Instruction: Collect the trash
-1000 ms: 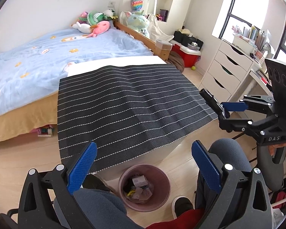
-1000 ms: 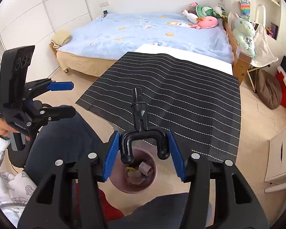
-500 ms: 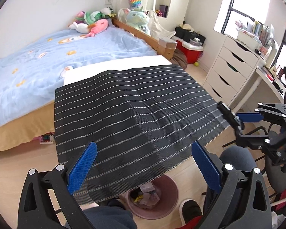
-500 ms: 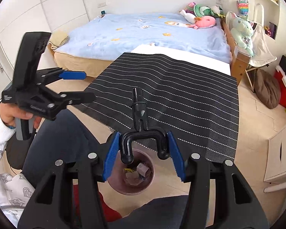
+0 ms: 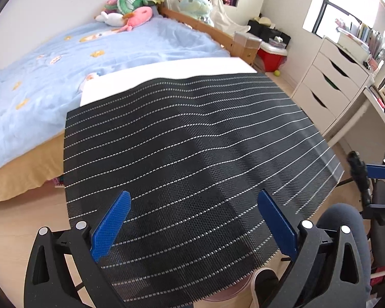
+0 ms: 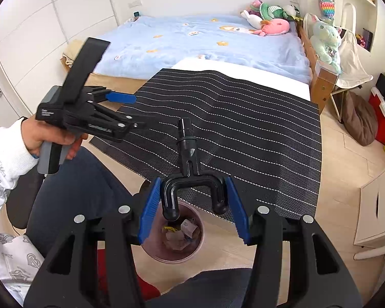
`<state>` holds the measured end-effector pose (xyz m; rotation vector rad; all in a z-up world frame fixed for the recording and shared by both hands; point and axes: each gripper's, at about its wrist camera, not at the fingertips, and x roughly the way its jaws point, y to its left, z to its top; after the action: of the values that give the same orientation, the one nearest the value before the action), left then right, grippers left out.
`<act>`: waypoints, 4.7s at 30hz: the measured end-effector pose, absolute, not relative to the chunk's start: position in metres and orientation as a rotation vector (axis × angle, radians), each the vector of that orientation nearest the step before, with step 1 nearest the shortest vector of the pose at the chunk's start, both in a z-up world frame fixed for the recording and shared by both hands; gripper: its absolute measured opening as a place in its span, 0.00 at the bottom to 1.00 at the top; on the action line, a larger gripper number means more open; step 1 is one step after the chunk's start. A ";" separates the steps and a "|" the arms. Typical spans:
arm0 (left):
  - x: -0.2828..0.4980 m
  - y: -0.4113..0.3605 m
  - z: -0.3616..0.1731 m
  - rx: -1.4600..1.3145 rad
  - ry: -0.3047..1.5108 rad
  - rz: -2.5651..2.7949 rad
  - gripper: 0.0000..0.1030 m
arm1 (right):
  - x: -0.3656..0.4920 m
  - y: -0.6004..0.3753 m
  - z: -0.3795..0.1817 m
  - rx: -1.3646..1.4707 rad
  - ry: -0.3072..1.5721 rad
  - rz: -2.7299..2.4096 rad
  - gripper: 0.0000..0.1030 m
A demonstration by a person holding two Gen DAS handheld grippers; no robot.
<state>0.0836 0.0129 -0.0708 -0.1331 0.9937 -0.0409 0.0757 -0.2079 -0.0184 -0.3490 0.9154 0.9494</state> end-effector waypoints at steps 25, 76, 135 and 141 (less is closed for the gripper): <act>0.058 0.005 -0.052 -0.103 0.968 -0.053 0.00 | 0.085 -0.203 -0.018 -0.348 0.903 0.940 0.50; -0.051 -0.035 -0.014 -0.101 0.874 -0.141 0.00 | 0.002 -0.209 -0.005 -0.356 0.882 1.086 0.50; -0.019 -0.002 0.020 -0.078 0.774 -0.019 0.94 | 0.067 -0.212 0.040 -0.257 0.796 0.856 0.97; -0.011 0.002 0.024 -0.096 0.760 -0.007 0.94 | 0.076 -0.206 0.047 -0.256 0.787 0.846 0.97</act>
<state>-0.0114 0.0017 0.0241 -0.0964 0.7598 -0.0072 0.0765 -0.2060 0.0469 -0.2562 0.7865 0.8464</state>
